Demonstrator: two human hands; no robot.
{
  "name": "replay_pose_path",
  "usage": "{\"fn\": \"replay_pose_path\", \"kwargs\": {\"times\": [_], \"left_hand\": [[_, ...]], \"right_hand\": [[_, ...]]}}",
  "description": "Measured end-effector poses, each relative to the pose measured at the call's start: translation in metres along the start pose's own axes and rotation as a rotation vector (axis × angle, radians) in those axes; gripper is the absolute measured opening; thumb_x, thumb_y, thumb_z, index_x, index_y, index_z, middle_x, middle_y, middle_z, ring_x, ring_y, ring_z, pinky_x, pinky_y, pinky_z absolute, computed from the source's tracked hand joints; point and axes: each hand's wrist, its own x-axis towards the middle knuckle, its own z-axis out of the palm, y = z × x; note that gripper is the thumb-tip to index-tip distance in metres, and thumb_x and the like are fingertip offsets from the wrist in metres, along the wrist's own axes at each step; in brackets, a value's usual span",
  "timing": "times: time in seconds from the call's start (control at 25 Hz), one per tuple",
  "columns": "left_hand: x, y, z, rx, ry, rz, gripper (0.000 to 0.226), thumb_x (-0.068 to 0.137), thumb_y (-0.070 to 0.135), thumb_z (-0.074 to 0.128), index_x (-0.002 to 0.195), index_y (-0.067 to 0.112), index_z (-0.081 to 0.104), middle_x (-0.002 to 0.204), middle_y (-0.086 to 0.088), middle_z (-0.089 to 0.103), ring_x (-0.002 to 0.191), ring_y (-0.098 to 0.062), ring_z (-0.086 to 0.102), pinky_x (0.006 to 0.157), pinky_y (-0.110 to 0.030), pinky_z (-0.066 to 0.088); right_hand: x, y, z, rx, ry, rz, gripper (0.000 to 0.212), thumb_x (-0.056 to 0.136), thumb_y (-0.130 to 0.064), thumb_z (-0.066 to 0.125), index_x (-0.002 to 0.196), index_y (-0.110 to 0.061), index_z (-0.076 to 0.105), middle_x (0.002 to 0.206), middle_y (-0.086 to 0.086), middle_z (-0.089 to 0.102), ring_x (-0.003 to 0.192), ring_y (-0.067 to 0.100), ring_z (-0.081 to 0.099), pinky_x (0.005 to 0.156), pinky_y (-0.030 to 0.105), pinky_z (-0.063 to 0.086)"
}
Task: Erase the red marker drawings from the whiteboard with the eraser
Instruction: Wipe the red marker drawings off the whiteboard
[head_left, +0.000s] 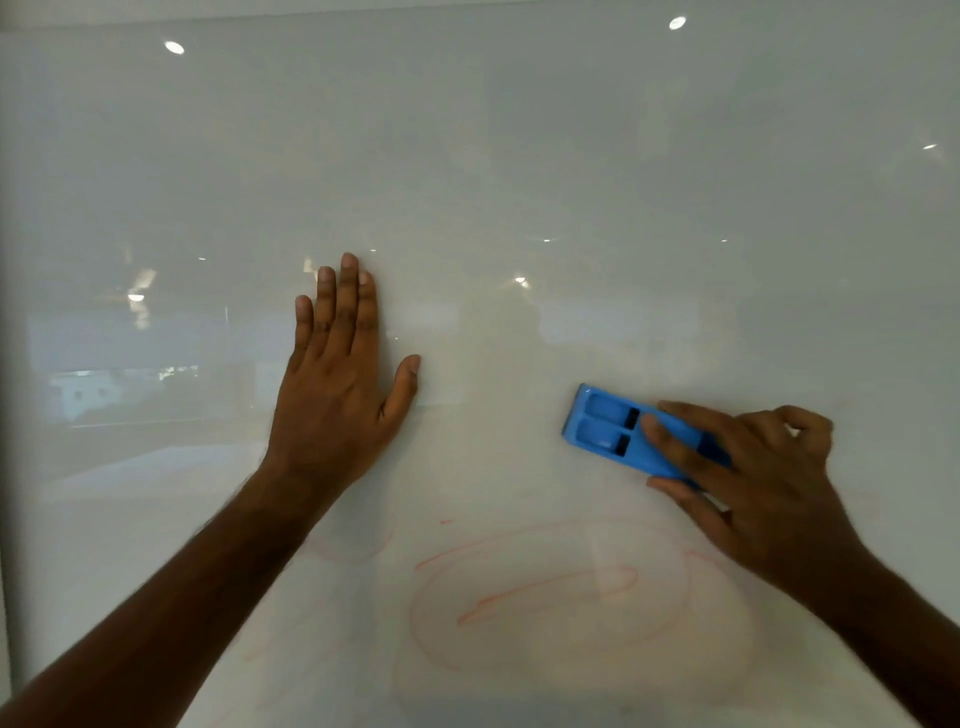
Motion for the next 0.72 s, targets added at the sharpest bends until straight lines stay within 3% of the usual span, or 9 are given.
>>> {"fn": "replay_pose_path", "kwargs": {"times": [0.2, 0.36, 0.56, 0.72], "left_hand": [[0.003, 0.006, 0.001, 0.003, 0.009, 0.034, 0.081, 0.112, 0.043, 0.039, 0.172, -0.004, 0.011, 0.182, -0.02, 0.004, 0.17, -0.036, 0.001, 0.139, -0.05, 0.003], [0.007, 0.033, 0.011, 0.007, 0.02, 0.08, 0.08, 0.112, 0.043, 0.039, 0.171, -0.004, 0.014, 0.182, -0.021, 0.007, 0.17, -0.037, 0.003, 0.139, -0.047, -0.001], [0.009, 0.046, 0.015, 0.005, 0.023, 0.053, 0.081, 0.111, 0.044, 0.039, 0.172, -0.003, 0.013, 0.182, -0.02, 0.006, 0.17, -0.035, 0.001, 0.139, -0.047, -0.001], [0.006, 0.047, 0.015, 0.008, 0.007, 0.048, 0.08, 0.112, 0.045, 0.037, 0.172, -0.002, 0.012, 0.183, -0.018, 0.003, 0.17, -0.035, 0.0, 0.139, -0.047, -0.001]], "right_hand": [[0.019, 0.051, -0.004, -0.014, 0.036, 0.235, 0.053, 0.102, -0.05, 0.056, 0.15, -0.027, 0.054, 0.136, 0.003, 0.063, 0.091, 0.029, 0.053, 0.089, 0.052, 0.031], [0.039, 0.041, 0.006, 0.091, 0.092, 0.285, 0.051, 0.103, -0.048, 0.057, 0.151, -0.03, 0.053, 0.139, -0.003, 0.06, 0.093, 0.028, 0.051, 0.089, 0.048, 0.03], [-0.001, 0.021, 0.002, 0.099, -0.003, 0.102, 0.048, 0.104, -0.05, 0.053, 0.148, -0.031, 0.058, 0.143, -0.004, 0.061, 0.09, 0.025, 0.052, 0.09, 0.048, 0.032], [-0.043, 0.042, -0.008, 0.052, -0.059, -0.049, 0.047, 0.105, -0.05, 0.052, 0.146, -0.029, 0.06, 0.142, -0.002, 0.063, 0.093, 0.023, 0.055, 0.089, 0.052, 0.036]]}}
